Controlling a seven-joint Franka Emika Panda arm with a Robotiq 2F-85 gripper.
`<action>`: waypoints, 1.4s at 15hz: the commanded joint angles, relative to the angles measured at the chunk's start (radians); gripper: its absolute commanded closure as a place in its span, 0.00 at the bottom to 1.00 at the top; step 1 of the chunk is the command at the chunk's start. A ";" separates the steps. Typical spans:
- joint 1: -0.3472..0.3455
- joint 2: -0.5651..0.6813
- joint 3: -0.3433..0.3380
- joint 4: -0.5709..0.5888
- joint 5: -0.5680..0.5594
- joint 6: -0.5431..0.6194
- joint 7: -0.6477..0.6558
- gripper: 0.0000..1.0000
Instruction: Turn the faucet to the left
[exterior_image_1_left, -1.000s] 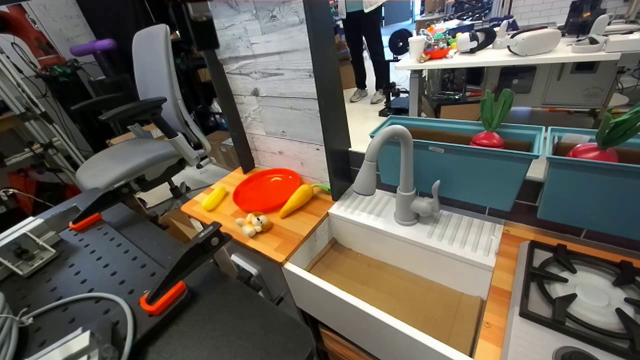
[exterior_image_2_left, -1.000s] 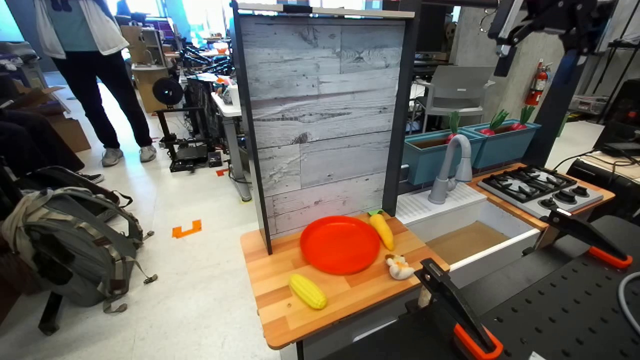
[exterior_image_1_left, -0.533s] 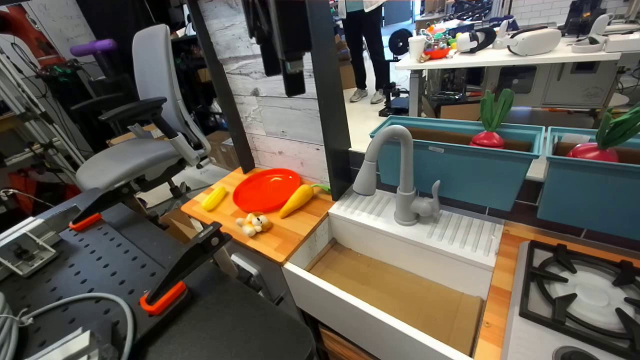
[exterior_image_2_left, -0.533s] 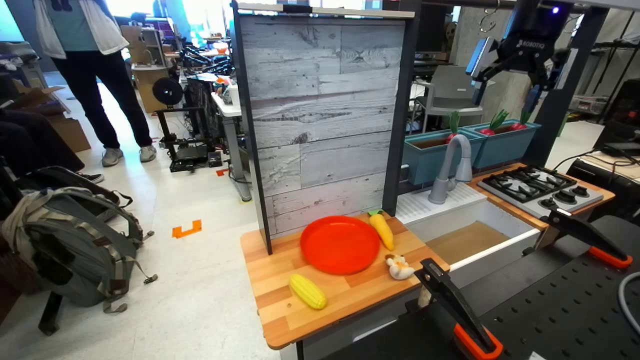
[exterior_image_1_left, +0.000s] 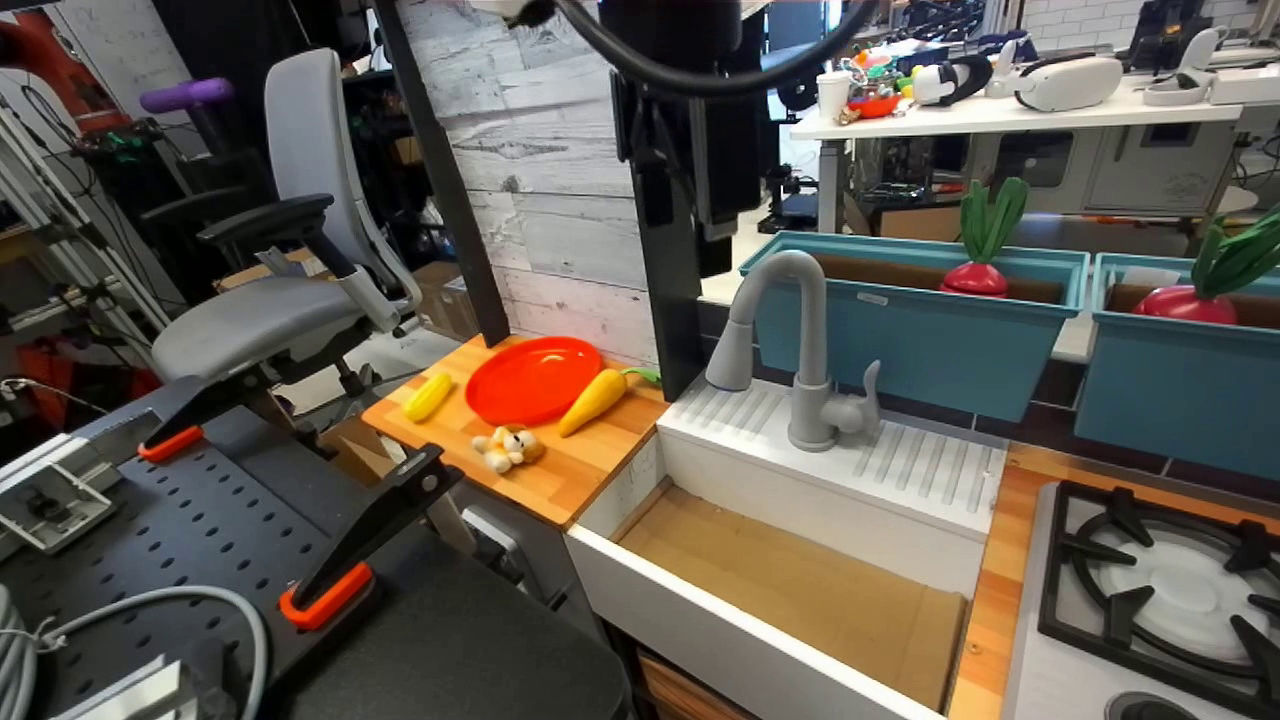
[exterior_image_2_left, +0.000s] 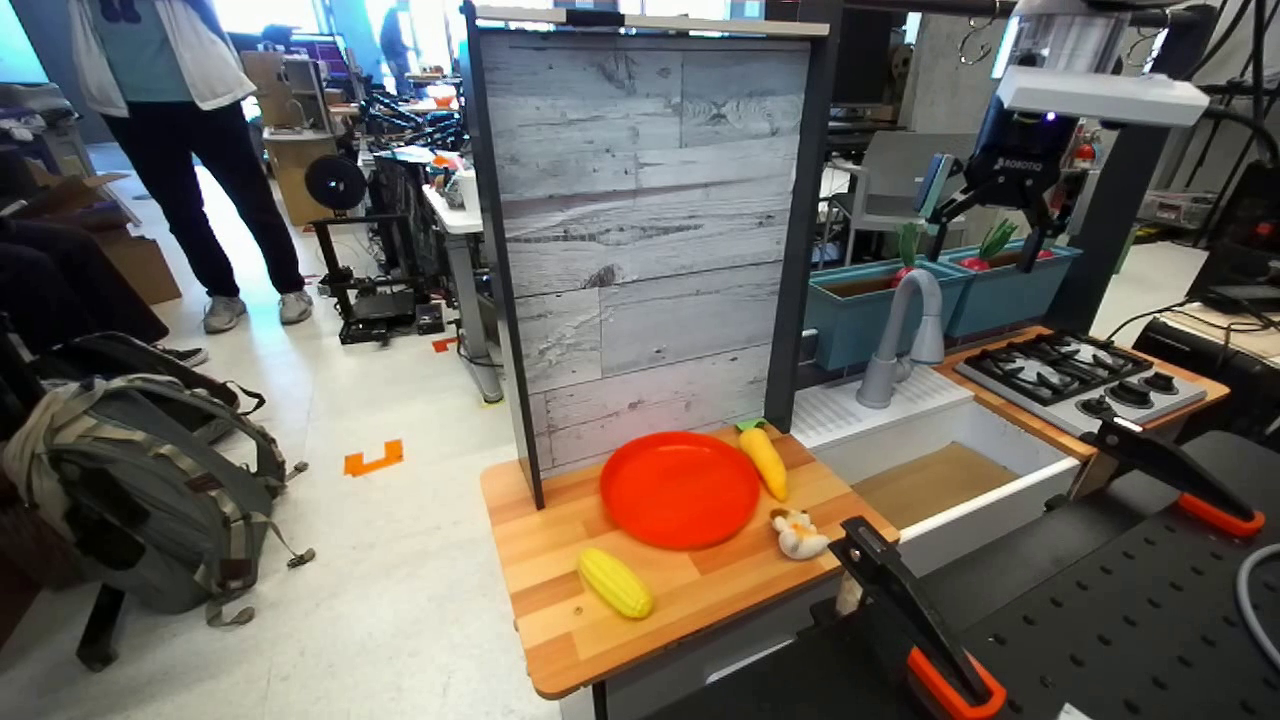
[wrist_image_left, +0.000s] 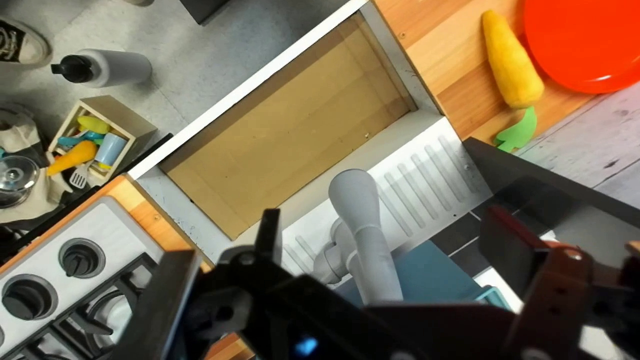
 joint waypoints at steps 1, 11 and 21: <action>-0.004 0.104 -0.007 0.093 -0.014 0.039 0.025 0.00; -0.002 0.215 0.002 0.160 -0.031 0.105 0.016 0.51; -0.056 0.215 0.079 0.153 0.035 0.132 -0.058 0.94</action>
